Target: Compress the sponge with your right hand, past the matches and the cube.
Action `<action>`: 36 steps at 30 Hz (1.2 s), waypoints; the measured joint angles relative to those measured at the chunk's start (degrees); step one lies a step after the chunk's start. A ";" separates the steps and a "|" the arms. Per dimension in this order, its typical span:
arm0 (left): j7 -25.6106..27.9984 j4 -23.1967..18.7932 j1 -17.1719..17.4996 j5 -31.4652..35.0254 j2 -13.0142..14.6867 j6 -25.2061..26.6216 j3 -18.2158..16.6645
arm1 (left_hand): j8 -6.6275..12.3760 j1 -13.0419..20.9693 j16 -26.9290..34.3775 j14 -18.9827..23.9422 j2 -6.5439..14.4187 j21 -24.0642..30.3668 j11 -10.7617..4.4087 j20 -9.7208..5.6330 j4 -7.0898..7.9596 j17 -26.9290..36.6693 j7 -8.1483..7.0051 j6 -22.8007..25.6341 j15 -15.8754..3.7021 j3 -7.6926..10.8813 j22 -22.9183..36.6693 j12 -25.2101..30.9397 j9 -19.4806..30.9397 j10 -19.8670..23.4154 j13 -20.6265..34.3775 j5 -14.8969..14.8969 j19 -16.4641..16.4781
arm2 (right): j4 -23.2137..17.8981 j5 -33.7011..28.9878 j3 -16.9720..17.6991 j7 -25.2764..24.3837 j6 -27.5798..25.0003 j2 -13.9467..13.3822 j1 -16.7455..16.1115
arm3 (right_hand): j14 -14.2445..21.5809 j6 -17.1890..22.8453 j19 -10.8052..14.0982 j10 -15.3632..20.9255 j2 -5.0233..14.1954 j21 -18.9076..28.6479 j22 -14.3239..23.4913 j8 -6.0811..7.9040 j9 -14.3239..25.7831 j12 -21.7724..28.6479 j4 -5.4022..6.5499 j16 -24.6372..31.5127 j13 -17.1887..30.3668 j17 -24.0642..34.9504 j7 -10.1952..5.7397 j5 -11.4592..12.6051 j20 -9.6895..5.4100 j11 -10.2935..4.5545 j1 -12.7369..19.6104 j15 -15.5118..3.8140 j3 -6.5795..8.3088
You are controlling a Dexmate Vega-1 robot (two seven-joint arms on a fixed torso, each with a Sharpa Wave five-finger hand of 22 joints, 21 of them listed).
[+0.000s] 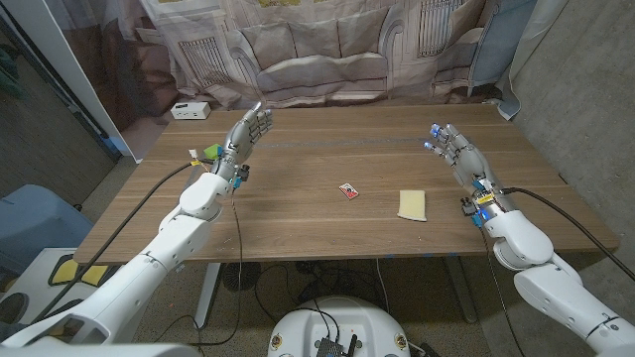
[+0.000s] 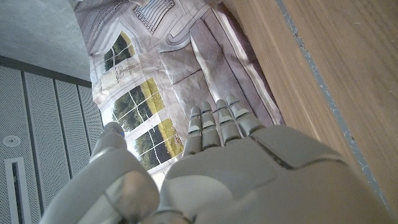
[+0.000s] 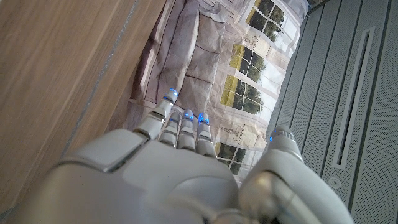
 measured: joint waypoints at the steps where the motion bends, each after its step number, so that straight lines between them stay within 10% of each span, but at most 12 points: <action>1: 0.00 0.07 -0.11 0.03 -0.04 0.07 0.07 | 0.00 0.00 0.00 0.00 0.00 0.00 0.00 0.00 0.00 0.00 0.09 0.09 0.00 0.00 0.00 0.00 0.00 0.00 0.00 0.00 0.00 | -0.21 -0.09 0.21 -0.08 0.10 0.03 -0.43 | 0.00 0.00 0.00 0.00 0.00 0.00 0.00 0.00 0.00 0.00 0.00 0.00 0.00 0.00 0.00 0.00 0.00 0.00 0.00 0.00 0.00; 36: -0.79 0.77 -2.39 0.92 -0.46 1.01 1.49 | -0.31 0.04 -0.19 0.42 0.04 -0.34 -0.32 0.31 0.01 0.00 -0.12 0.28 0.19 0.00 0.00 -0.29 0.00 0.51 -0.01 0.00 0.30 | -5.32 -8.56 5.24 -5.06 0.95 2.12 -9.90 | 1.60 0.83 2.59 1.33 0.24 0.00 0.14 0.00 0.00 0.00 -0.48 0.00 0.00 -0.01 -0.21 -0.22 -0.54 -0.10 1.32 -0.45 0.48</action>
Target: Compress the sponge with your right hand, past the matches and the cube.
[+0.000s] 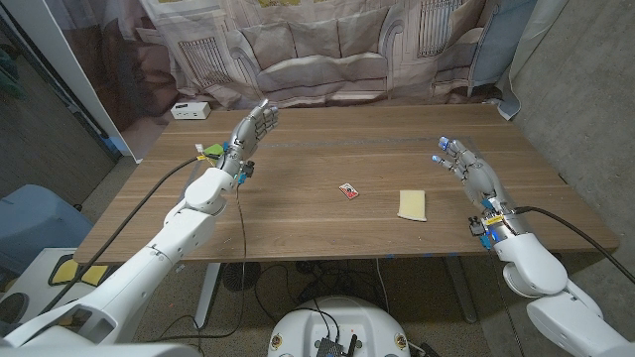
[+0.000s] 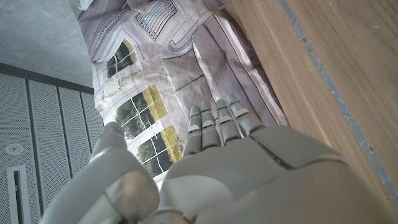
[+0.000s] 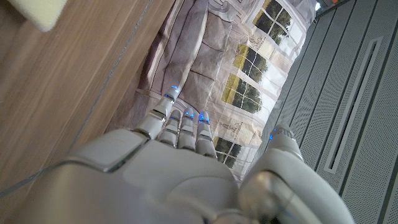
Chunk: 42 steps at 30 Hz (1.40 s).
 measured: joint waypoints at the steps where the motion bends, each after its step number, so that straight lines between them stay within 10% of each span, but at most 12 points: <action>1: 0.00 0.00 0.00 0.00 0.00 0.00 0.01 | 0.00 0.26 0.00 0.19 0.27 0.00 0.00 0.00 0.00 0.00 0.00 0.00 -0.19 0.00 0.00 0.00 0.00 0.00 0.00 0.00 0.00 | 0.00 -0.44 0.00 -0.10 0.00 0.00 0.00 | 0.14 0.00 0.09 0.00 0.05 0.00 0.00 0.00 0.00 0.00 -0.15 0.00 0.00 0.00 0.00 0.00 -0.09 0.00 0.67 -0.14 0.15; 23: 0.12 -1.87 1.00 0.54 0.77 0.31 0.11 | -0.21 0.26 -0.23 0.18 0.26 -0.40 0.31 0.00 0.00 0.00 0.21 0.21 -0.19 0.00 0.00 0.00 0.00 0.31 0.00 0.00 0.00 | -1.36 -10.77 3.04 -3.51 -0.86 1.65 -2.68 | 0.94 1.02 0.99 0.63 -0.08 0.00 -0.11 0.00 0.00 0.00 -1.66 0.00 0.30 -0.15 -0.40 0.00 0.04 -0.59 4.57 -0.49 1.67; 42: 0.34 -2.18 1.96 0.56 1.03 -0.85 -0.66 | -0.21 0.26 -0.22 0.18 0.26 -0.40 0.08 0.00 0.00 0.00 0.10 0.73 -0.20 0.00 0.00 -0.41 0.00 0.53 0.00 0.00 0.00 | -2.95 -20.63 4.41 -7.53 -3.86 3.13 -3.19 | 3.52 3.13 3.56 3.07 -0.74 -0.33 -0.15 0.23 0.00 0.00 -2.84 -0.27 0.29 -0.42 -0.85 0.01 -0.09 -1.01 17.76 -1.20 5.69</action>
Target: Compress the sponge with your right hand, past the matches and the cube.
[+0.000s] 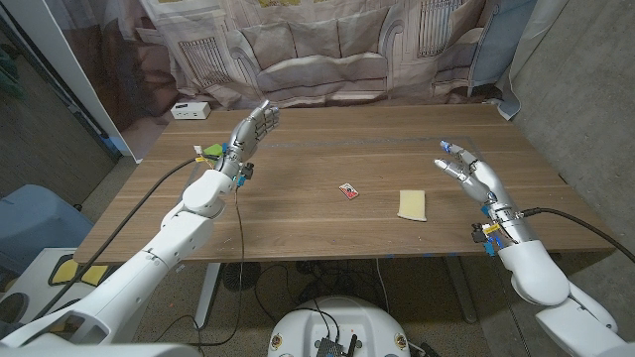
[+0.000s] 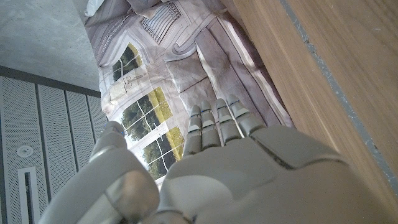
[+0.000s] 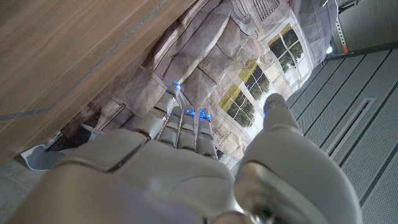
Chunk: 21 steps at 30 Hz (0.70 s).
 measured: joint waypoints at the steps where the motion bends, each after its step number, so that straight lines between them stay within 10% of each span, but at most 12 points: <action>1: -0.10 0.06 0.00 0.00 0.00 -0.10 0.00 | 0.00 0.00 0.00 0.00 0.00 0.00 -0.08 0.00 0.00 0.00 0.00 0.00 0.00 0.00 0.00 0.00 0.00 0.08 0.00 0.00 0.00 | -0.24 -0.41 0.11 -0.18 -0.18 0.08 -0.06 | 0.09 0.15 0.17 0.09 -0.11 0.00 0.00 0.00 0.00 0.00 -0.09 0.00 0.00 0.00 0.05 0.00 -0.10 -0.09 0.87 0.10 0.23; 21: -0.75 0.90 -0.57 0.26 -0.13 -0.65 0.17 | 0.00 0.00 0.00 0.42 0.00 0.00 -0.09 0.31 0.00 0.00 0.00 -0.01 -0.20 0.00 0.00 -0.01 0.00 0.08 0.00 0.00 0.31 | -4.49 -9.07 2.12 -2.44 -7.08 -0.68 -1.50 | 0.81 0.77 0.59 0.89 -2.25 -0.42 0.01 0.00 0.29 0.00 0.19 -0.49 -0.01 0.01 -0.58 0.23 0.02 -0.96 10.69 -0.62 2.40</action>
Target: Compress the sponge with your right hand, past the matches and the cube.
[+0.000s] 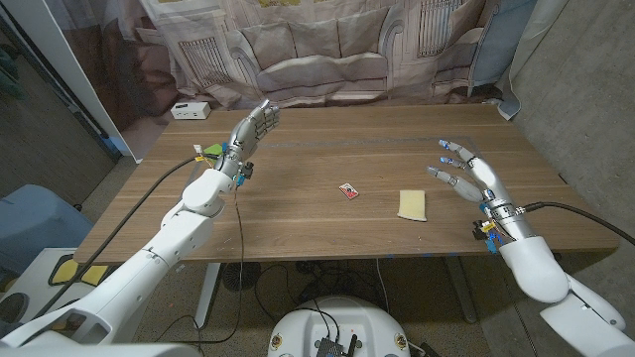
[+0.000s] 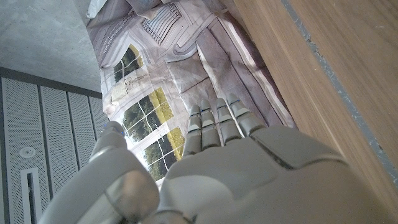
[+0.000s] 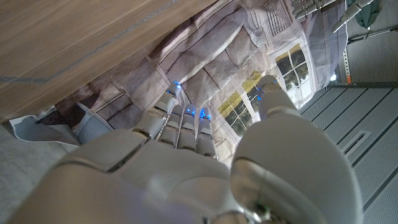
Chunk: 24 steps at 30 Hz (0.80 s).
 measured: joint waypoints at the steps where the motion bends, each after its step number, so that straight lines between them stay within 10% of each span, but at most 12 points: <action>1: 0.00 -0.01 0.00 0.01 0.01 0.00 0.00 | 0.00 0.00 0.00 0.00 0.00 0.00 0.00 0.00 0.00 0.00 0.00 0.00 0.00 0.00 0.00 0.00 0.00 0.00 0.00 0.00 0.00 | -0.23 -0.39 0.13 -0.02 -0.47 -0.13 -0.10 | 0.00 0.00 0.00 -0.11 -0.28 -0.22 0.00 0.00 0.00 0.00 0.00 -0.29 0.00 0.00 0.00 0.00 0.00 -0.12 0.39 0.00 0.00; 24: 1.12 -1.30 0.50 1.21 0.57 0.59 0.01 | 0.00 0.00 -0.22 -0.01 0.00 -0.45 0.22 0.00 0.00 0.00 -0.31 0.31 -0.01 0.00 0.00 0.00 0.00 0.22 0.00 0.00 0.00 | -6.18 -10.67 3.14 0.46 -10.08 -3.18 -2.80 | 0.09 -0.23 0.20 -0.30 -0.87 -0.21 0.01 -0.26 -0.01 0.00 0.21 -0.40 -0.01 0.01 -0.22 0.22 -0.21 -0.71 4.46 -0.53 1.14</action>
